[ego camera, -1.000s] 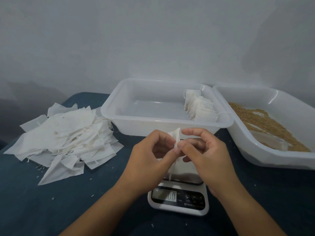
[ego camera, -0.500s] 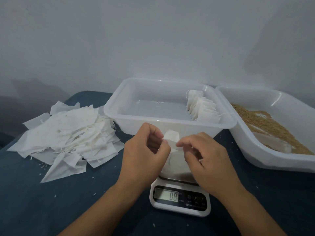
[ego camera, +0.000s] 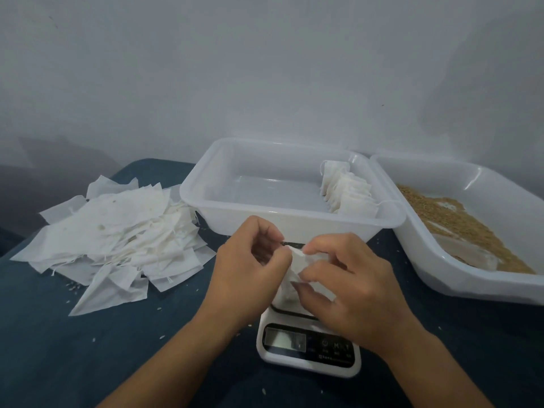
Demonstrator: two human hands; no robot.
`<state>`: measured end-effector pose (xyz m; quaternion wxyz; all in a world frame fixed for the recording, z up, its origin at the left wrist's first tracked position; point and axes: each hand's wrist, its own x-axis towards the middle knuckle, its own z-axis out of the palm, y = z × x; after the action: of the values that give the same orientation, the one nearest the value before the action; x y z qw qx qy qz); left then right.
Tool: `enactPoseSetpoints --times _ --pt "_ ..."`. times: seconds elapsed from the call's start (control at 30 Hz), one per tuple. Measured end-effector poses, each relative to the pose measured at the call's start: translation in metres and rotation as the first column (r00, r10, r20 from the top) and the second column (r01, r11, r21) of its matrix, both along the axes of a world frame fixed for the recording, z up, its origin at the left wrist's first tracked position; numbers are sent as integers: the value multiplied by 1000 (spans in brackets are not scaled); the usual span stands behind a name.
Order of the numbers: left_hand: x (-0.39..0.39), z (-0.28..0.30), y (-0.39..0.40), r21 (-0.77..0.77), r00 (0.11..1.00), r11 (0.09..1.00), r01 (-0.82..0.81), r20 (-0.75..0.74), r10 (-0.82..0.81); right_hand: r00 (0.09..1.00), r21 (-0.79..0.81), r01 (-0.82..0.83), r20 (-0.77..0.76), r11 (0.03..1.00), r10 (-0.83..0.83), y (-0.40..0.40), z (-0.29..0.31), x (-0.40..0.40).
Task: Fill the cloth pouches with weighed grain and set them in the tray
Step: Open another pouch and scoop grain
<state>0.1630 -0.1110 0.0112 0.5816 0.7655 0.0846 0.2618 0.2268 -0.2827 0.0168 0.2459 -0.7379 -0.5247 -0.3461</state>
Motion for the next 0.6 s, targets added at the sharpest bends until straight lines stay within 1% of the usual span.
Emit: enactPoseSetpoints --times 0.03,0.1,0.17,0.23,0.3,0.4,0.47,0.5,0.53,0.57,0.6 --pt "0 2 1 -63 998 996 57 1 -57 999 22 -45 -3 999 45 1 0 -2" --pt "-2 5 5 -206 968 946 251 26 -251 987 104 -116 -96 988 126 3 0 -5" --pt "-7 7 10 -296 891 848 439 26 -452 953 184 -129 -248 974 173 2 2 -7" --pt "-12 10 13 -322 805 767 554 -26 -593 892 238 -116 -402 964 207 2 5 -10" --pt "-14 14 13 -357 716 692 627 -87 -693 820 287 -113 -514 951 253 0 8 -13" --pt "-17 20 12 -436 521 510 741 -105 -847 740 292 -119 -611 949 280 -4 10 -15" --pt "-19 23 12 -528 408 406 746 -119 -905 685 307 -125 -662 944 306 -7 13 -16" --pt "-19 22 12 -563 380 377 736 -118 -917 672 312 -120 -673 943 308 -8 15 -16" --pt "-19 21 12 -581 376 368 726 -113 -920 662 312 -123 -681 942 312 -9 18 -17" --pt "-19 20 12 -590 391 375 715 -108 -914 640 311 -145 -694 939 329 -11 20 -17" --pt "-19 19 11 -591 414 392 705 -105 -904 594 319 -187 -717 929 365 -13 22 -18"
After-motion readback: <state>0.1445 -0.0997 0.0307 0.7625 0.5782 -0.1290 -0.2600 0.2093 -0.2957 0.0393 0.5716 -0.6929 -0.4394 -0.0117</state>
